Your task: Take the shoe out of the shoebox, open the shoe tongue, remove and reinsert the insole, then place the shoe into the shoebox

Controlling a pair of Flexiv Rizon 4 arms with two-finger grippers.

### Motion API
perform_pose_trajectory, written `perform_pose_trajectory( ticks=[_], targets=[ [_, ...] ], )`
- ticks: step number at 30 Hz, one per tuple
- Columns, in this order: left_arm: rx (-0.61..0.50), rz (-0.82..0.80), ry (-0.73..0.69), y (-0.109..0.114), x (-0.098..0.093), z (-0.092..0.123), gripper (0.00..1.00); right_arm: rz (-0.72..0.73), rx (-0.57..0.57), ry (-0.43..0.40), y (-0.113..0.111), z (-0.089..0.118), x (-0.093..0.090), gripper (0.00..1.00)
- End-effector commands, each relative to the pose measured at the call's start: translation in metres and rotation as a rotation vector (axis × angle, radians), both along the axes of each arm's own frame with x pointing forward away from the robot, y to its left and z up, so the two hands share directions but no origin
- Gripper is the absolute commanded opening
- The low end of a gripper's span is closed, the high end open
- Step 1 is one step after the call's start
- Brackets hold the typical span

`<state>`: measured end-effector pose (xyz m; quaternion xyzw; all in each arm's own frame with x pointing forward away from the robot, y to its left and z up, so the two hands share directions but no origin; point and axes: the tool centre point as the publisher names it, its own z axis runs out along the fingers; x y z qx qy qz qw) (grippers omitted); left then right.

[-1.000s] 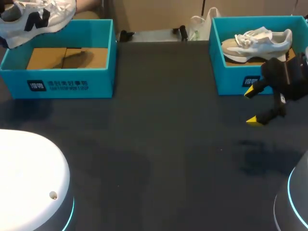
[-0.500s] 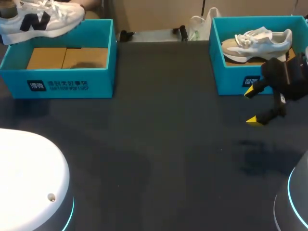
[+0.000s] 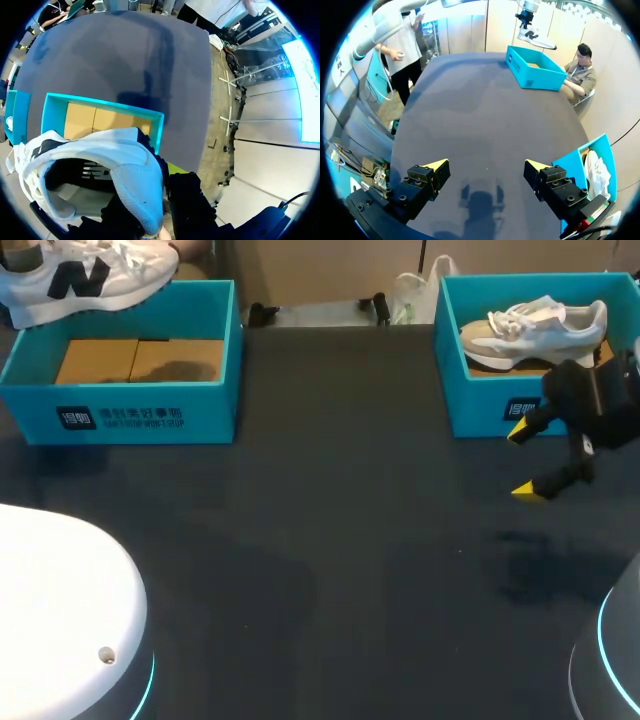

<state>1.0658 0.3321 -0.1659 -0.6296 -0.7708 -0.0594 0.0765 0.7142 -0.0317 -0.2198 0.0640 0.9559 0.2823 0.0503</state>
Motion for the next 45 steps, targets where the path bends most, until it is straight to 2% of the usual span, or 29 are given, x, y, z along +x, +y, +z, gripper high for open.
perform_pose_trajectory(
  ticks=[1,3,5,6,8,15,21,30,37,45],
  targets=[
    [0.0,0.0,0.002,0.0,0.001,0.003,0.0,-0.002,-0.003,0.0,0.0,0.0,0.0,1.0],
    [0.0,0.0,0.002,0.0,0.001,0.003,0.0,-0.002,-0.003,0.0,0.0,0.0,0.0,1.0],
    [-0.049,-0.074,0.04,0.002,0.003,-0.002,0.0,-0.002,-0.003,0.0,0.0,0.0,0.0,1.0],
    [-0.021,-0.084,0.027,0.001,0.004,-0.005,0.0,-0.002,-0.003,0.0,0.0,0.0,0.0,1.0],
    [-0.038,-0.134,0.063,0.002,0.005,-0.007,0.0,-0.002,-0.003,0.0,0.0,0.0,0.0,1.0],
    [-0.035,-0.219,0.04,0.003,0.01,-0.019,0.0,-0.002,-0.003,0.0,0.0,0.0,0.0,1.0],
    [-0.017,-0.298,0.016,-0.004,0.01,-0.046,0.0,-0.002,-0.003,0.0,0.0,0.0,0.0,1.0],
    [0.044,-0.294,-0.05,-0.012,0.016,-0.083,0.0,-0.002,-0.003,0.0,0.0,0.0,0.0,1.0],
    [0.014,-0.311,-0.079,-0.016,0.026,-0.101,0.0,-0.002,-0.003,0.0,0.0,0.0,0.0,1.0],
    [0.038,-0.324,-0.062,-0.024,0.029,-0.13,0.0,-0.002,-0.003,0.0,0.0,0.0,0.0,1.0]
  ],
)
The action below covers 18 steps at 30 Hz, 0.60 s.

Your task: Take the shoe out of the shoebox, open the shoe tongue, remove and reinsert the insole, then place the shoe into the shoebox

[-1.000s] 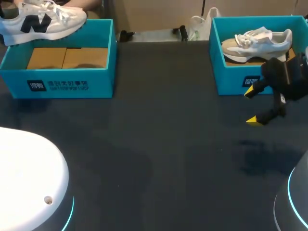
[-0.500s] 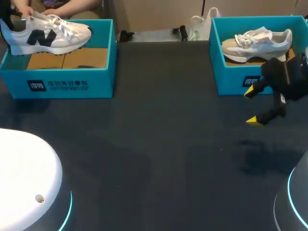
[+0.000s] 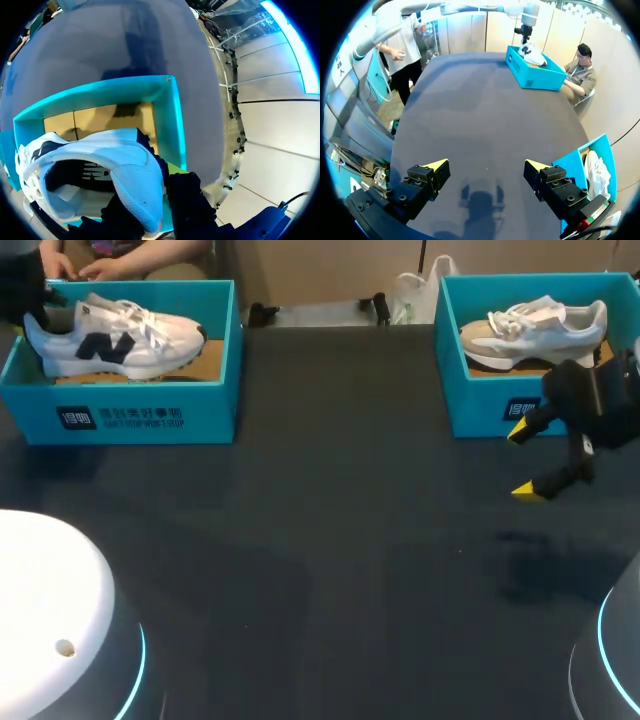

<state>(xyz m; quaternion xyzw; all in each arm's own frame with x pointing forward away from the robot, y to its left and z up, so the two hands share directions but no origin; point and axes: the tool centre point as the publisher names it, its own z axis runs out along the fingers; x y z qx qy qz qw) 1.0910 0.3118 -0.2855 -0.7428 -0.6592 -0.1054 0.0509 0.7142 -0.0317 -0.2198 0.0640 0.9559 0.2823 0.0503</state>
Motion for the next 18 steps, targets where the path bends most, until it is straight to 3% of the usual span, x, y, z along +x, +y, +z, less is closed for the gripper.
perform_pose_trajectory(
  ticks=[1,18],
  targets=[
    [0.002,0.001,0.006,-0.004,0.003,-0.012,0.0,-0.002,-0.003,0.0,0.0,0.0,0.0,1.0],
    [-0.002,-0.002,0.044,-0.01,-0.019,-0.036,0.0,-0.002,-0.003,0.0,0.0,0.0,0.0,1.0]
  ],
)
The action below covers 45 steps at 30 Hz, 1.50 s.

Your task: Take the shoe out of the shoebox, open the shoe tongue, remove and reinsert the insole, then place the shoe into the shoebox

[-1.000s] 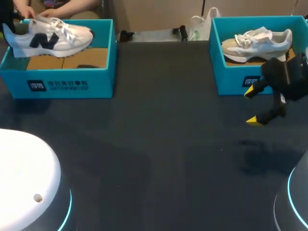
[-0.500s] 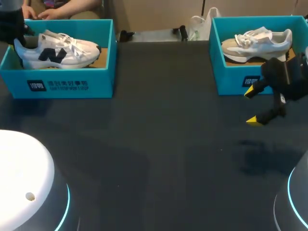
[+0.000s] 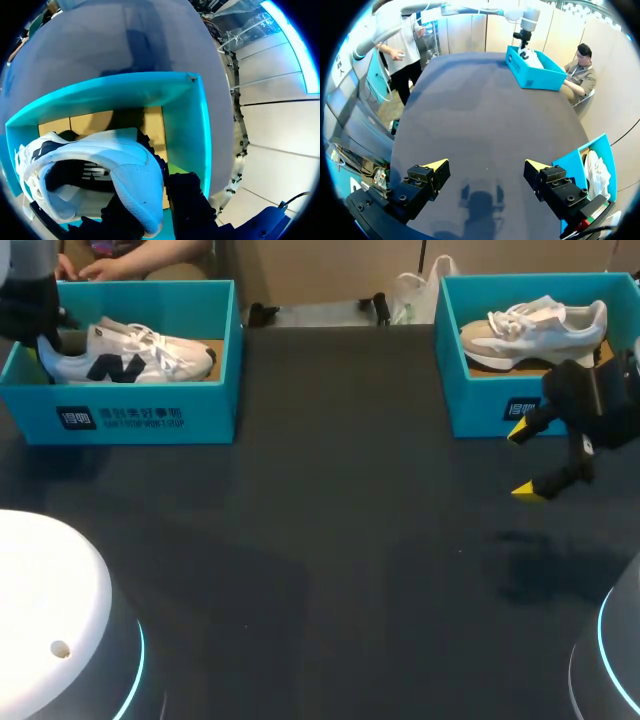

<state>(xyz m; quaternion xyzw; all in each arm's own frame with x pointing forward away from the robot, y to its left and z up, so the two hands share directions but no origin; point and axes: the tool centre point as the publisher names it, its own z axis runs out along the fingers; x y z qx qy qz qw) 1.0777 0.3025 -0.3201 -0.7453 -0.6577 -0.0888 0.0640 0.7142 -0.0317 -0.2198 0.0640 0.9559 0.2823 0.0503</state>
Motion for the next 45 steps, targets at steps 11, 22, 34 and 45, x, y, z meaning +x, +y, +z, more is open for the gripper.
perform_pose_trajectory(
  ticks=[11,22,34,45],
  targets=[
    [0.003,0.021,0.027,0.001,-0.016,-0.019,0.0,-0.002,-0.003,0.0,0.0,0.0,0.0,1.0],
    [0.012,0.045,0.048,0.005,-0.015,-0.04,0.0,-0.002,-0.003,0.0,0.0,0.0,0.0,1.0],
    [0.035,0.054,0.074,0.006,-0.016,-0.064,0.0,-0.002,-0.003,0.0,0.0,0.0,0.0,1.0],
    [0.04,0.05,0.089,0.006,-0.017,-0.066,0.46,-0.002,-0.003,0.0,0.0,0.0,0.0,1.0]
  ],
)
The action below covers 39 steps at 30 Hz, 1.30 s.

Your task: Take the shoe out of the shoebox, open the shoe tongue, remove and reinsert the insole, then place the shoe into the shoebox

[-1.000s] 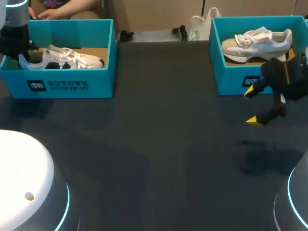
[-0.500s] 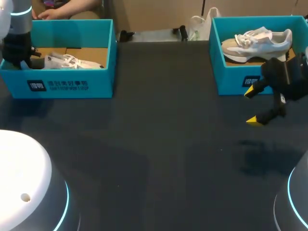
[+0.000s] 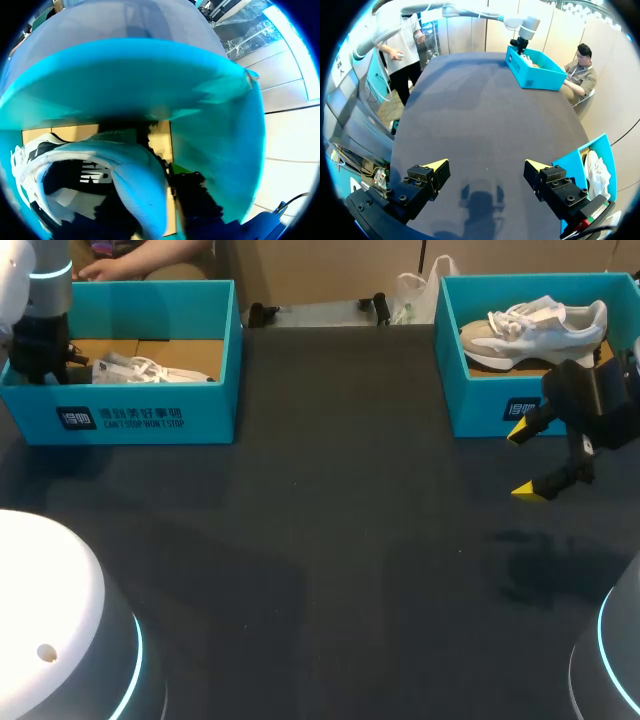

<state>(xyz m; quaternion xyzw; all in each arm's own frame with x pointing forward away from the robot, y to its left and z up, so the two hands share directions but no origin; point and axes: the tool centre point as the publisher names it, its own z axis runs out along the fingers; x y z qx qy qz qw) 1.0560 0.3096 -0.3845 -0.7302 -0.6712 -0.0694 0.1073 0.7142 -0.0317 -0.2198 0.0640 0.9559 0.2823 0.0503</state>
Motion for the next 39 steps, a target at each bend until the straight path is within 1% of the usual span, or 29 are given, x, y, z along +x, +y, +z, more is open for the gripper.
perform_pose_trajectory(
  ticks=[1,7,14,19,30,34,39],
  targets=[
    [0.0,-0.002,0.007,-0.002,0.004,0.0,0.47,-0.002,-0.003,0.0,0.0,0.0,0.0,1.0],
    [-0.016,-0.006,-0.001,-0.005,0.002,0.012,0.51,-0.002,-0.003,0.0,0.0,0.0,0.0,1.0],
    [-0.04,-0.004,-0.017,-0.008,0.003,0.034,0.49,-0.002,-0.003,0.0,0.0,0.0,0.0,1.0],
    [-0.062,0.007,-0.019,-0.01,0.004,0.054,0.48,-0.002,-0.003,0.0,0.0,0.0,0.0,1.0],
    [-0.097,0.047,-0.029,-0.011,0.0,0.095,0.46,-0.002,-0.003,0.0,0.0,0.0,0.0,1.0],
    [-0.122,0.073,-0.021,-0.011,0.001,0.109,0.46,-0.002,-0.003,0.0,0.0,0.0,0.0,1.0],
    [-0.173,0.1,-0.006,-0.009,0.002,0.133,0.47,-0.002,-0.003,0.0,0.0,0.0,0.0,1.0]
  ],
)
